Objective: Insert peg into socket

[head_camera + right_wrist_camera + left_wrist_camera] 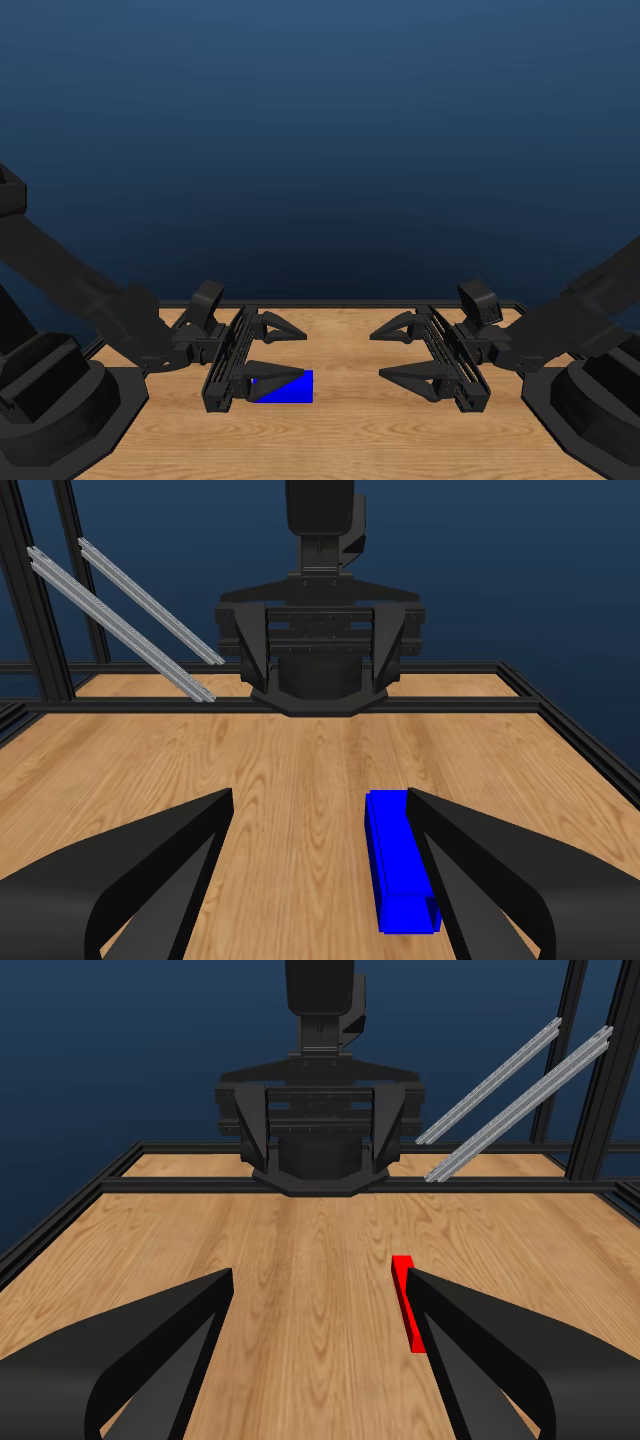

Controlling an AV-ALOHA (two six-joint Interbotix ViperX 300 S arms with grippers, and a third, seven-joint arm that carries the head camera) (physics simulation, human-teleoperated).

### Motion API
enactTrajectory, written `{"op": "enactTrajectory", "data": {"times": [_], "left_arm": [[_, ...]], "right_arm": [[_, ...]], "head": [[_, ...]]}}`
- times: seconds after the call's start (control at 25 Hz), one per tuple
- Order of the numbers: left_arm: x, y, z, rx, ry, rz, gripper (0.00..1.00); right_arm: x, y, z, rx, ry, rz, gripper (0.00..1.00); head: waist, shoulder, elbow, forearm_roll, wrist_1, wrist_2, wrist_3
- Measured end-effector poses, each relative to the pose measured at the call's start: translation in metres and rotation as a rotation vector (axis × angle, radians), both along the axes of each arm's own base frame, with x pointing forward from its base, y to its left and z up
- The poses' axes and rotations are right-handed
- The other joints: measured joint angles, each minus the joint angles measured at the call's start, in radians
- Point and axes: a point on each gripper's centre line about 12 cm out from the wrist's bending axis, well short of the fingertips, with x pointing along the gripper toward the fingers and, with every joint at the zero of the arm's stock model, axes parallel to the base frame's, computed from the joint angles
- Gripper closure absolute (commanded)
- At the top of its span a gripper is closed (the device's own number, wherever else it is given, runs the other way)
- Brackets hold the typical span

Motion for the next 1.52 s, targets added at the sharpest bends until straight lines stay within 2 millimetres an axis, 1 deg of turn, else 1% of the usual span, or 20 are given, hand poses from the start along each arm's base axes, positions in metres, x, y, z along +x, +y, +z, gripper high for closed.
{"op": "enactTrajectory", "data": {"times": [0.04, 0.08, 0.12, 0.16, 0.24, 0.28, 0.36, 0.48, 0.6, 0.8, 0.92, 1.08, 1.16, 1.28, 1.32, 1.36, 1.44, 1.52], "left_arm": [[0.000, -0.003, 0.000, -0.007, -0.011, 0.003, 0.00], [0.000, -0.006, -0.001, -0.027, -0.025, 0.011, 0.00], [-0.001, -0.007, -0.003, -0.043, -0.033, 0.017, 0.00], [-0.002, -0.008, -0.006, -0.055, -0.037, 0.018, 0.00], [-0.003, -0.008, -0.008, -0.072, -0.051, 0.020, 0.00], [-0.003, -0.008, -0.008, -0.078, -0.060, 0.020, 0.00], [-0.003, -0.007, -0.007, -0.086, -0.072, 0.021, 0.00], [-0.003, 0.001, -0.013, -0.105, -0.021, 0.064, 0.00], [-0.007, 0.015, -0.027, -0.139, 0.070, 0.121, 0.00], [-0.017, 0.031, -0.050, -0.185, 0.221, 0.169, 0.00], [-0.022, 0.039, -0.064, -0.200, 0.316, 0.192, 0.00], [-0.029, 0.052, -0.088, -0.209, 0.455, 0.226, 0.00], [-0.033, 0.057, -0.105, -0.218, 0.542, 0.238, 0.00], [-0.032, 0.059, -0.129, -0.210, 0.651, 0.228, 0.00], [-0.033, 0.062, -0.129, -0.198, 0.648, 0.227, 0.00], [-0.034, 0.063, -0.130, -0.191, 0.647, 0.222, 1.00], [-0.035, 0.065, -0.130, -0.180, 0.643, 0.217, 1.00], [-0.035, 0.065, -0.130, -0.180, 0.643, 0.215, 1.00]], "right_arm": [[0.000, 0.001, -0.003, 0.020, 0.020, -0.017, 0.00], [-0.002, -0.001, -0.007, 0.053, 0.043, -0.046, 0.00], [-0.004, -0.003, -0.012, 0.079, 0.070, -0.071, 0.00], [-0.007, -0.004, -0.017, 0.098, 0.093, -0.090, 0.00], [-0.009, -0.006, -0.023, 0.121, 0.123, -0.111, 0.00], [-0.010, -0.007, -0.024, 0.128, 0.130, -0.116, 0.00], [-0.010, -0.007, -0.025, 0.138, 0.139, -0.123, 0.00], [-0.010, -0.007, -0.027, 0.145, 0.158, -0.125, 0.00], [-0.010, -0.005, -0.029, 0.149, 0.173, -0.122, 0.00], [-0.008, -0.004, -0.031, 0.153, 0.189, -0.116, 0.00], [-0.006, -0.003, -0.031, 0.155, 0.194, -0.111, 0.00], [-0.003, -0.001, -0.030, 0.154, 0.194, -0.105, 0.00], [-0.003, -0.001, -0.029, 0.156, 0.191, -0.104, 0.00], [-0.002, 0.001, -0.029, 0.158, 0.198, -0.100, 0.00], [-0.003, 0.003, -0.029, 0.160, 0.203, -0.099, 0.00], [-0.003, 0.004, -0.029, 0.165, 0.207, -0.099, 0.00], [-0.005, 0.007, -0.030, 0.181, 0.225, -0.101, 0.00], [-0.010, 0.011, -0.037, 0.202, 0.259, -0.105, 0.00]], "head": [[0.001, 0.001, -0.010, 0.001, 0.042, 0.007, 0.000], [0.002, 0.001, -0.024, 0.003, 0.078, 0.013, 0.000], [0.002, 0.001, -0.034, 0.005, 0.105, 0.017, 0.000], [0.003, 0.001, -0.041, 0.005, 0.128, 0.019, -0.001], [0.003, 0.001, -0.048, 0.006, 0.161, 0.023, -0.003], [0.003, 0.003, -0.050, 0.006, 0.172, 0.025, -0.003], [0.004, 0.009, -0.055, 0.006, 0.188, 0.026, -0.005], [0.005, 0.027, -0.062, 0.006, 0.198, 0.027, -0.006], [0.004, 0.060, -0.074, 0.007, 0.201, 0.031, -0.006], [0.003, 0.130, -0.104, 0.010, 0.194, 0.047, -0.010], [0.004, 0.178, -0.126, 0.012, 0.189, 0.057, -0.016], [0.008, 0.249, -0.166, 0.017, 0.182, 0.075, -0.029], [0.012, 0.283, -0.188, 0.019, 0.181, 0.084, -0.039], [0.020, 0.322, -0.215, 0.022, 0.182, 0.094, -0.056], [0.023, 0.331, -0.222, 0.023, 0.183, 0.096, -0.064], [0.026, 0.338, -0.227, 0.024, 0.184, 0.098, -0.071], [0.031, 0.344, -0.232, 0.024, 0.186, 0.101, -0.084], [0.033, 0.344, -0.232, 0.024, 0.189, 0.100, -0.096]]}}
